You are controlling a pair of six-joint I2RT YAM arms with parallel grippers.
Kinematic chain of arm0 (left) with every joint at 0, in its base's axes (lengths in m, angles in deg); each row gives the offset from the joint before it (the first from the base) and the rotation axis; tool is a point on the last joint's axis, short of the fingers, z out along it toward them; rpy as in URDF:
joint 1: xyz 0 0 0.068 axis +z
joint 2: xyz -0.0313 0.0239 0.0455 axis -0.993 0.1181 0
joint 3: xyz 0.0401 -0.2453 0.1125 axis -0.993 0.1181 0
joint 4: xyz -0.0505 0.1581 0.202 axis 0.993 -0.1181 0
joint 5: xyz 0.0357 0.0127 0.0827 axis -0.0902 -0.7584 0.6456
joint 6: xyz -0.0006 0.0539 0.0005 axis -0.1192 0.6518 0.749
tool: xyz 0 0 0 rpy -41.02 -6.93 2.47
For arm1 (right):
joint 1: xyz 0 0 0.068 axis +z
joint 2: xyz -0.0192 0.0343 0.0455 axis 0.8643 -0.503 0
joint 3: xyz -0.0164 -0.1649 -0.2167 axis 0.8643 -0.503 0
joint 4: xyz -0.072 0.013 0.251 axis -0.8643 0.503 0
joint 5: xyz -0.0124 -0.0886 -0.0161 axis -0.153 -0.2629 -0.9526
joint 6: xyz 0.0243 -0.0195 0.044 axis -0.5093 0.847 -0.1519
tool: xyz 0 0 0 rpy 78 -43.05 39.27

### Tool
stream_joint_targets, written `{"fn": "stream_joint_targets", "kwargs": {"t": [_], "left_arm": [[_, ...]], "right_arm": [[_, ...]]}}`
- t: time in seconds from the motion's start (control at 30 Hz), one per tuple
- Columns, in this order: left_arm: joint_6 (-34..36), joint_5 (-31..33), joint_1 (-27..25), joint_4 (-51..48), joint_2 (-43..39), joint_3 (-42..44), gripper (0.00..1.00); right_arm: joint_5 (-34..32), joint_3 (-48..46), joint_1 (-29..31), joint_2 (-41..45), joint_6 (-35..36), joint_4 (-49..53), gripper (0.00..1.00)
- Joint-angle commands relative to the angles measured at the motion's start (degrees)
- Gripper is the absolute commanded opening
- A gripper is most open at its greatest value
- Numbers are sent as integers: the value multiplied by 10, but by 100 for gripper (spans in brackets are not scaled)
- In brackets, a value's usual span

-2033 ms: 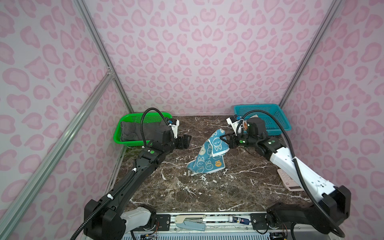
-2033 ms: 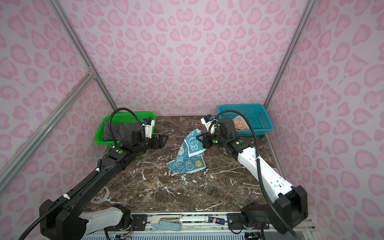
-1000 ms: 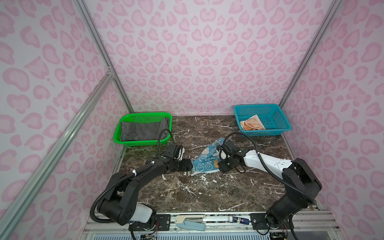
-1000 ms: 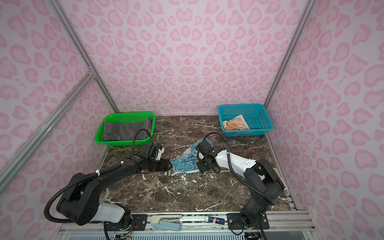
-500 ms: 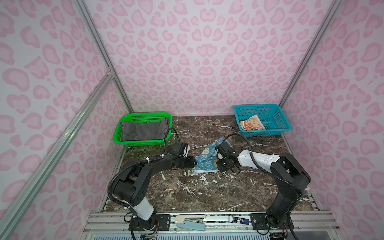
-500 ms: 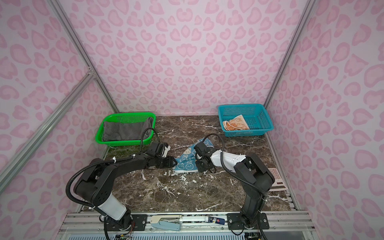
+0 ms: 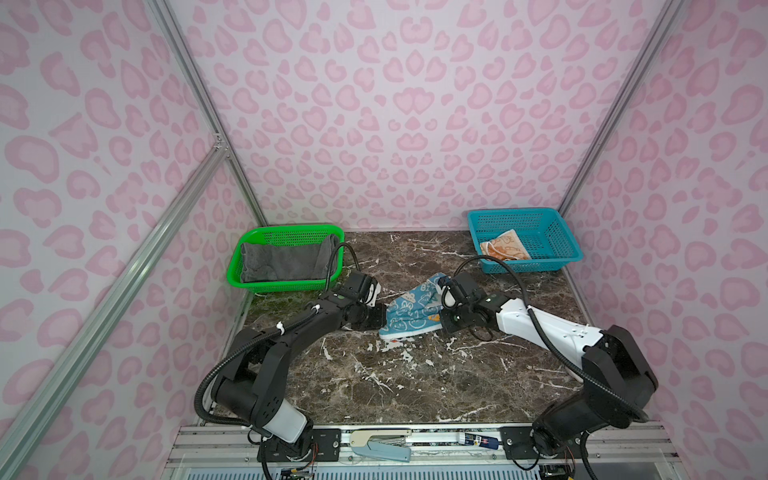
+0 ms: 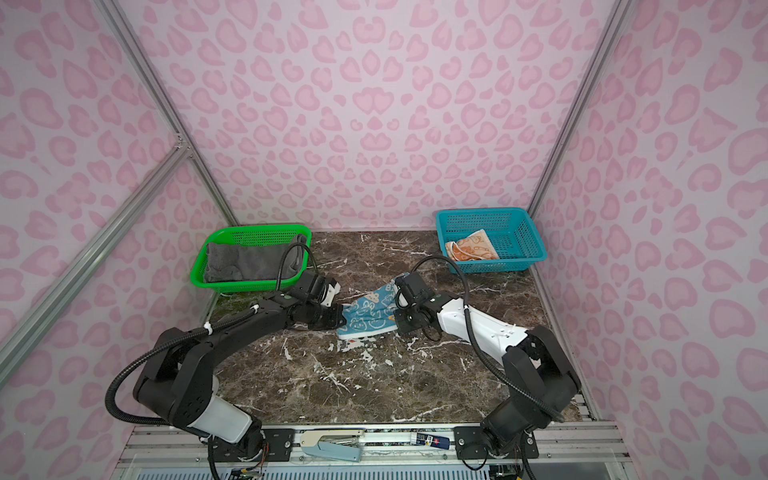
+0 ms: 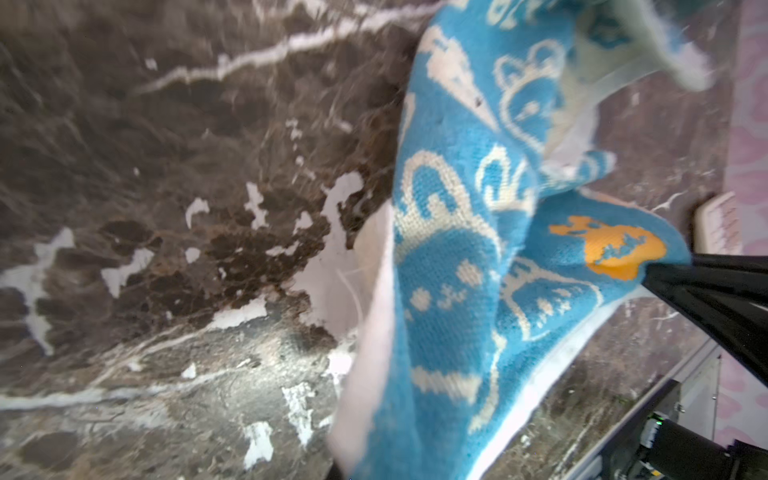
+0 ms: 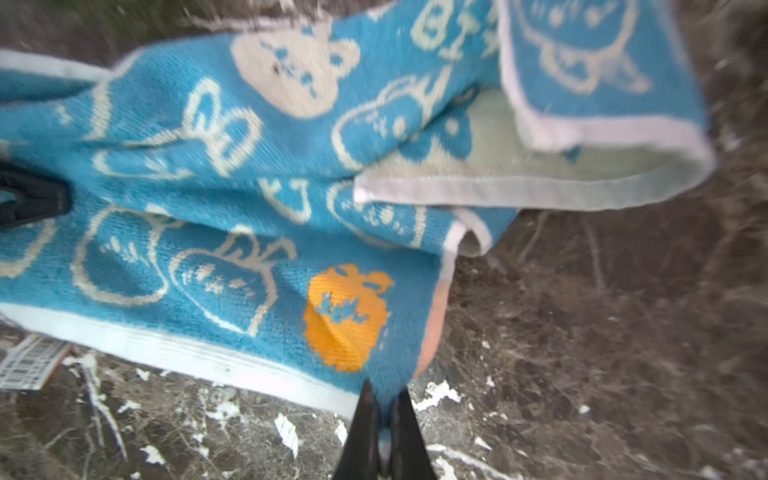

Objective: Fold and stack the towels
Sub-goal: 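Grasp a corner of the blue towel with the left gripper near the right gripper, then lift the blue towel with both grippers, spreading its top edge apart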

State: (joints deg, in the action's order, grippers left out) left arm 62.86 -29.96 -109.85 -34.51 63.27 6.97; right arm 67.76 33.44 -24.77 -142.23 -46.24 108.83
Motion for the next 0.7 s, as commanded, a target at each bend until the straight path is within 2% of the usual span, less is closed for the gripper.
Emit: {"fn": "stream_joint_targets", "kwargs": {"t": [0.0, 0.2, 0.33, 0.53, 0.67], "left_arm": [[36, -10, 2, -73, -21, -61, 4], [113, -53, 3, -151, -80, -187, 3], [147, -84, 3, -185, -137, -254, 4], [150, -112, 1, -186, -220, -295, 8], [132, -128, 2, -158, -253, -284, 9]], "right_arm": [[15, 21, -9, 34, 23, 29, 0], [7, 97, -10, 137, 83, 79, 0], [11, 115, -8, 235, 107, 50, 0], [16, 133, 17, 359, 112, 9, 0], [0, 124, 46, 394, 106, -7, 0]]}}
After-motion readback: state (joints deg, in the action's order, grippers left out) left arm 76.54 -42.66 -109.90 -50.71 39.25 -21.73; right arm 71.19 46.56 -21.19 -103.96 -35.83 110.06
